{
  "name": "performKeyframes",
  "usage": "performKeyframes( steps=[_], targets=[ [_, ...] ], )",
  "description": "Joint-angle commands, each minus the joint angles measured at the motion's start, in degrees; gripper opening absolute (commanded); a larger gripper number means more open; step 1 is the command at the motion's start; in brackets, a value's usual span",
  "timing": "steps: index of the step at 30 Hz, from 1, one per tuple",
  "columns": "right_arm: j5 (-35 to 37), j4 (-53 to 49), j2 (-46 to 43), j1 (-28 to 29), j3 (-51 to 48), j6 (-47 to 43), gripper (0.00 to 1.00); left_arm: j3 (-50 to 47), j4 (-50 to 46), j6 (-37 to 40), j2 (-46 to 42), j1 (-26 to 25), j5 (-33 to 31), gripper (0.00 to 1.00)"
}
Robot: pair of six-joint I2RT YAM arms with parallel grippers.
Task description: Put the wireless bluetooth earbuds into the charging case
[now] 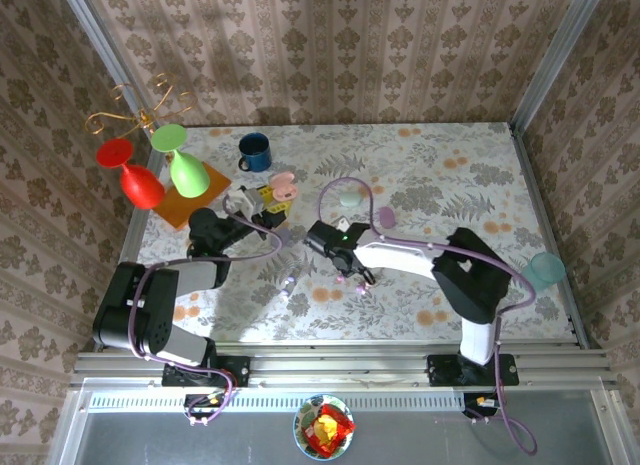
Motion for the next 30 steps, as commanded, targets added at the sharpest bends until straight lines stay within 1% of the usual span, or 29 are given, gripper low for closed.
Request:
performKeyframes(
  steps=[1, 3, 9, 12, 14, 16, 17, 19, 23, 26, 30],
  targets=[
    [-8.2, 5.0, -5.9, -2.1, -3.2, 2.4, 0.17, -0.1, 1.6, 2.5, 1.6, -1.8, -2.1, 0.28],
    [-13.6, 8.0, -9.8, -3.6, -6.1, 3.6, 0.17, 0.2, 1.7, 2.4, 2.6, -2.8, -1.9, 0.28],
    [-28.6, 22.2, -21.8, -8.7, -14.3, 7.0, 0.16, 1.4, 1.6, 2.5, 5.5, -6.5, -1.6, 0.27],
    [-35.5, 27.9, -26.9, -11.4, -17.2, 9.1, 0.16, 3.1, 1.7, 1.2, 7.7, -8.2, 0.0, 0.26],
    [-39.0, 31.3, -29.5, -12.5, -18.7, 10.7, 0.16, 4.0, 1.7, 1.7, 8.9, -9.5, -0.2, 0.26],
    [-41.5, 34.2, -31.7, -13.2, -19.8, 12.0, 0.15, 4.6, 1.7, 2.4, 9.8, -9.8, -0.3, 0.26],
    [-42.9, 35.6, -32.7, -13.6, -20.1, 12.7, 0.15, 5.0, 1.7, 2.4, 10.2, -11.9, -0.2, 0.26],
    [-45.2, 38.5, -33.9, -14.3, -20.8, 14.0, 0.15, 5.8, 1.7, 1.9, 10.9, -12.7, 0.2, 0.26],
    [-48.3, 44.9, -35.4, -15.1, -22.0, 16.9, 0.14, 6.4, 1.7, 3.7, 11.9, -14.8, 0.0, 0.26],
    [-49.6, 47.0, -35.1, -15.3, -21.5, 18.0, 0.14, 6.5, 1.8, 4.8, 12.4, -15.8, -0.5, 0.26],
    [-49.7, 47.3, -34.3, -15.3, -20.6, 17.9, 0.14, 6.4, 1.8, 6.1, 12.5, -16.7, -0.8, 0.26]
  ],
)
